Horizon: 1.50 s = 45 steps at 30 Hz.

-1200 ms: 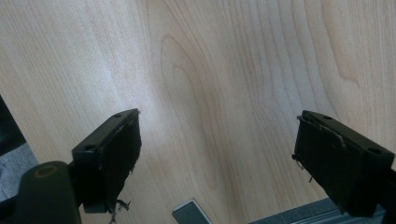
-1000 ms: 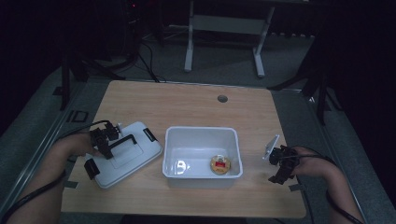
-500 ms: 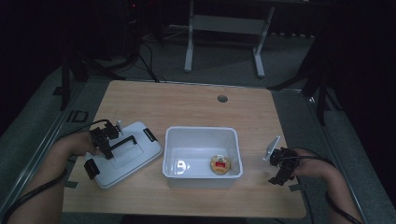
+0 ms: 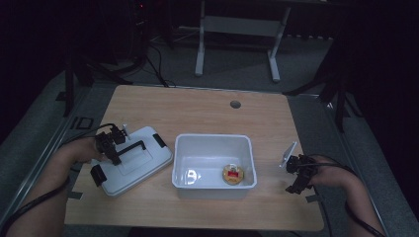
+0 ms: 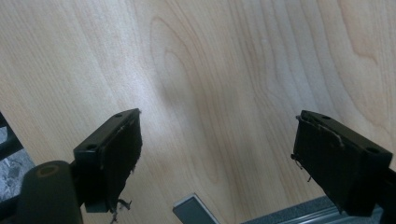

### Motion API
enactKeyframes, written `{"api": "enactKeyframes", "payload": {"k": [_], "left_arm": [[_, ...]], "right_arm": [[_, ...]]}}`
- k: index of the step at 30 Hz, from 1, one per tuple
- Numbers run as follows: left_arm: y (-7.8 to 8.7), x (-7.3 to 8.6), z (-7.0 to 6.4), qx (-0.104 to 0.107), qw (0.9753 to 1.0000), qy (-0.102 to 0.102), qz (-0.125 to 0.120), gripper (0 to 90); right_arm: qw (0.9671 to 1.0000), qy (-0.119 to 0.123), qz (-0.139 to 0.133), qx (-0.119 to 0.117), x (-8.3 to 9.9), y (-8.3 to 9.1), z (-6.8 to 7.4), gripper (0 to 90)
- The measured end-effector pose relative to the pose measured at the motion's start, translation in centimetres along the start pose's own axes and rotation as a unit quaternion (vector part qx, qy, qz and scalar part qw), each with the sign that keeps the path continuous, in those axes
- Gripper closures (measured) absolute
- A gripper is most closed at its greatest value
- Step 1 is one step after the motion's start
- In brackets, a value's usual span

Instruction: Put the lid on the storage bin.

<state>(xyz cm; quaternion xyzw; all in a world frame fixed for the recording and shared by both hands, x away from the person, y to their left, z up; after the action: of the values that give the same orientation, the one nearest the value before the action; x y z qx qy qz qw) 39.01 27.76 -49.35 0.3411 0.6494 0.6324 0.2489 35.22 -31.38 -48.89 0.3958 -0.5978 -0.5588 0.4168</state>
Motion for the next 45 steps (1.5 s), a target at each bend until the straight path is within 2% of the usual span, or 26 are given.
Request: {"api": "enactKeyframes", "payload": {"k": [1,3,5,6,7,12,15,18,20,27,29,35,38,39,41,45], "left_arm": [[0.0,0.0,0.0,0.000,1.0000,0.000,0.000,83.4],[1.3,0.4,-0.2,-0.001,0.9999,-0.008,-0.007,83.4],[1.9,0.7,-0.4,0.000,0.9999,-0.005,-0.012,83.3],[1.9,0.7,-0.4,0.000,0.9999,-0.005,-0.012,83.3],[2.7,1.1,-0.5,-0.003,0.9999,-0.009,-0.012,83.3],[4.3,2.3,-0.9,-0.010,0.9999,-0.013,-0.003,83.3],[5.3,2.9,-1.2,-0.010,0.9998,-0.016,-0.005,83.3],[6.3,3.4,-1.4,-0.011,0.9997,-0.019,-0.009,83.3],[6.9,3.6,-1.6,-0.019,0.9996,-0.021,-0.009,83.3],[9.2,4.3,-2.4,-0.026,0.9991,-0.030,-0.017,83.3],[9.9,4.5,-2.6,-0.037,0.9987,-0.031,-0.017,83.3],[11.8,4.7,-2.9,-0.044,0.9982,-0.029,-0.031,83.3],[13.5,4.5,-3.4,-0.053,0.9972,-0.039,-0.035,83.3],[13.5,4.5,-3.4,-0.053,0.9972,-0.039,-0.035,83.3],[14.8,4.3,-3.8,-0.061,0.9959,-0.049,-0.045,83.3],[15.9,3.6,-4.6,-0.060,0.9944,-0.063,-0.061,83.3]], "right_arm": [[1.0000,-0.002,0.001,0.000,0.0,0.0,-0.1,14.9],[0.9999,-0.006,0.001,0.011,0.0,0.3,-0.1,14.9],[0.9999,-0.006,-0.001,0.015,-0.1,0.4,-0.1,14.9],[0.9999,-0.006,-0.001,0.015,-0.1,0.4,-0.1,14.9],[0.9999,-0.005,-0.002,0.016,-0.1,0.5,0.0,14.9],[0.9998,-0.006,-0.001,0.017,-0.2,0.7,0.1,14.9],[0.9998,-0.009,-0.009,0.015,-0.2,0.8,0.1,14.9],[0.9998,-0.007,-0.004,0.015,-0.1,0.7,0.1,14.9],[0.9998,-0.010,-0.006,0.014,-0.1,0.8,0.0,14.9],[0.9997,-0.006,-0.007,0.024,-0.2,1.0,0.0,14.9],[0.9997,-0.005,-0.006,0.024,-0.3,1.0,0.0,14.9],[0.9997,-0.005,-0.004,0.023,-0.4,1.2,-0.1,14.9],[0.9997,-0.005,-0.005,0.022,-0.5,1.3,-0.1,14.9],[0.9997,-0.005,-0.005,0.022,-0.5,1.3,-0.1,14.9],[0.9997,-0.005,-0.004,0.025,-0.6,1.4,-0.1,14.9],[0.9997,-0.005,-0.002,0.023,-0.6,1.3,-0.1,14.9]]}}
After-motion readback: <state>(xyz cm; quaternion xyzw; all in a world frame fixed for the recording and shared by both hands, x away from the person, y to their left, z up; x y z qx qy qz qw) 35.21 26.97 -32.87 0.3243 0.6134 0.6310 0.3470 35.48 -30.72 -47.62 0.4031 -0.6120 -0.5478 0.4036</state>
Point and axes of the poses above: each handheld gripper's, and its own axes: y roughly backward along the jaws, x roughly out of its underside, z roughly to its left, the point moved 1 cm from there along -y, roughly forward along the jaws, and after that the axes turned 7 degrees about z, right-handed, at the moved point
